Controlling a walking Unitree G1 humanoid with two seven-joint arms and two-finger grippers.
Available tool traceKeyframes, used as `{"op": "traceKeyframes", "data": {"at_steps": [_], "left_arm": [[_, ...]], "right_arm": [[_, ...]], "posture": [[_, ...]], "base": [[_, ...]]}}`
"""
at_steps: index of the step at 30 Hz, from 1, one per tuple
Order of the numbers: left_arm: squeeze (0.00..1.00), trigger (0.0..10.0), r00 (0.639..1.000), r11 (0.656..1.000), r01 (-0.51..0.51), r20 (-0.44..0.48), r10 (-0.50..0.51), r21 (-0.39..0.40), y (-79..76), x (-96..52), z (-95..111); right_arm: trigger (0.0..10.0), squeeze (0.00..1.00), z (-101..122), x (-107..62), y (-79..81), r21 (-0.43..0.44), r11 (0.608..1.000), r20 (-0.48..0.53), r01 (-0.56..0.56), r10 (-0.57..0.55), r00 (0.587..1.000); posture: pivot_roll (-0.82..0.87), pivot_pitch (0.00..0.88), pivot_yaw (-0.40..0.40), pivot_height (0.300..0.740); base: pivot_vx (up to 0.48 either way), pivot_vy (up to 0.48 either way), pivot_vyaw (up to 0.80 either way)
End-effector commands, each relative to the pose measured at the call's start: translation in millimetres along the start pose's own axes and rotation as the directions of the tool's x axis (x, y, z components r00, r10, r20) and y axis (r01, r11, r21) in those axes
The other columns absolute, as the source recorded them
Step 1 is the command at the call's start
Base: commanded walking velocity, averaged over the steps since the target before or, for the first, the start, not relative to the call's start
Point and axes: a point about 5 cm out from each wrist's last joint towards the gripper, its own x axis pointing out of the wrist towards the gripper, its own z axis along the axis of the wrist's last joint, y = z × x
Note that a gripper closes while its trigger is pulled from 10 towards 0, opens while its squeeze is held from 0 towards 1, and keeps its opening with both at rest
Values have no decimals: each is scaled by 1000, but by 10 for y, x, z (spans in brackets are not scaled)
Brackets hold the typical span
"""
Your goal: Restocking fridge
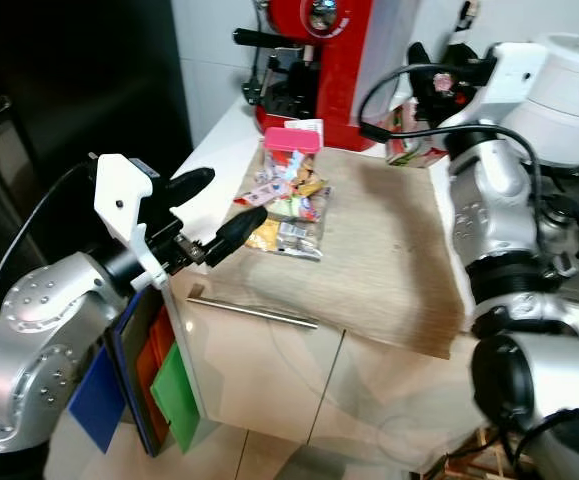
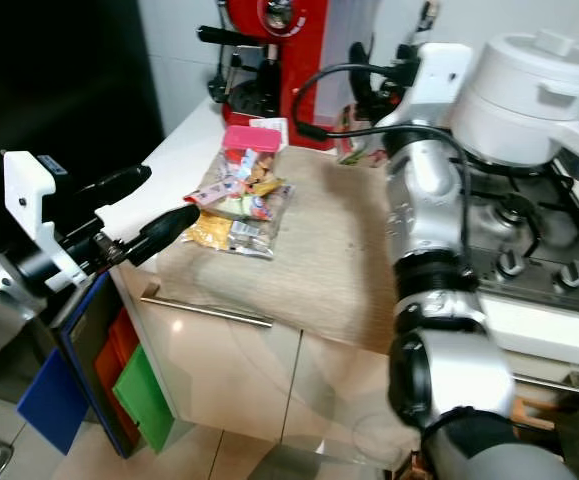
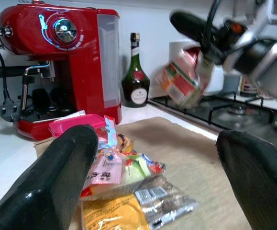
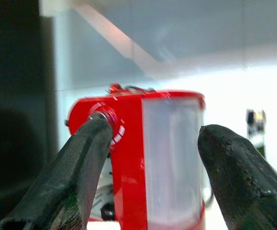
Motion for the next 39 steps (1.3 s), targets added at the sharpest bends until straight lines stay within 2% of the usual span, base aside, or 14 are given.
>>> {"op": "traceKeyframes", "data": {"at_steps": [1, 4, 7, 11, 12, 15, 20, 24, 29, 30, 33, 37, 38, 39], "left_arm": [[0, 10000, 1000, 1000, -8, -3, 8, -5, -10, 33, -37], [0, 10000, 997, 996, -77, 17, 77, -39, 4, 93, -84], [0, 10000, 987, 986, -156, 22, 157, -58, 56, 96, -116], [0, 10000, 902, 902, -430, 19, 431, -42, 218, 38, -231], [0, 10000, 902, 902, -430, 19, 431, -42, 218, 38, -231], [0, 10000, 832, 832, -553, 69, 551, 32, 218, 14, -225], [0, 10000, 819, 808, -574, 121, 561, 131, 205, 102, -157], [0, 10000, 821, 809, -571, 121, 558, 141, 212, 133, -172], [0, 10000, 819, 805, -574, 120, 561, 151, 220, 132, -193], [0, 10000, 819, 805, -574, 120, 561, 151, 220, 132, -193], [0, 10000, 814, 800, -581, 109, 571, 151, 245, 102, -210], [0, 10000, 809, 793, -588, 113, 577, 156, 258, 77, -199], [0, 10000, 807, 791, -591, 115, 580, 158, 263, 70, -194], [0, 10000, 803, 787, -596, 118, 584, 160, 272, 60, -189]], "right_arm": [[10000, 0, -7, -26, -4, 34, 999, 2, 43, -43, 999], [10000, 0, -165, -141, 79, 153, 977, -42, 147, -143, 989], [10000, 0, -206, -204, 119, 138, 978, -43, 158, -154, 987], [10000, 0, -183, -345, 172, 33, 980, 8, 198, -199, 980], [10000, 0, -183, -345, 172, 33, 980, 8, 198, -199, 980], [10000, 0, -101, -463, 232, -130, 970, 111, 204, -191, 975], [10000, 0, -40, -475, 330, -187, 963, 157, 196, -168, 973], [10000, 0, -62, -454, 360, -201, 963, 148, 179, -150, 977], [10000, 0, -324, -373, 542, -89, 996, -70, 25, -31, 997], [10000, 0, -324, -373, 542, -89, 996, -70, 25, -31, 997], [10000, 0, -557, -288, 696, -79, 989, -267, -122, 97, 959], [10000, 0, -551, -193, 711, -125, 981, -278, -150, 111, 954], [10000, 78, -529, -165, 699, -143, 979, -273, -148, 104, 956], [10000, 1000, -506, -135, 692, -158, 977, -266, -145, 100, 959]], "posture": [[68, 0, -14, 740], [51, 0, -18, 740], [41, 0, -15, 740], [24, 0, -7, 740], [24, 0, -7, 740], [20, 0, -8, 740], [19, 0, -9, 740], [24, 0, -7, 740], [36, 0, -4, 740], [36, 0, -4, 740], [47, 0, -9, 740], [62, 0, -21, 740], [70, 0, -30, 740], [72, 0, -32, 740]], "base": [[0, 0, 0], [0, 0, 0], [0, 0, 0], [0, 0, 0], [0, 0, 0], [0, 0, 0], [0, 0, 0], [0, 0, 0], [0, 0, 0], [0, 0, 0], [0, 0, 0], [0, 0, 0], [0, 0, 0], [0, 0, 0]]}}
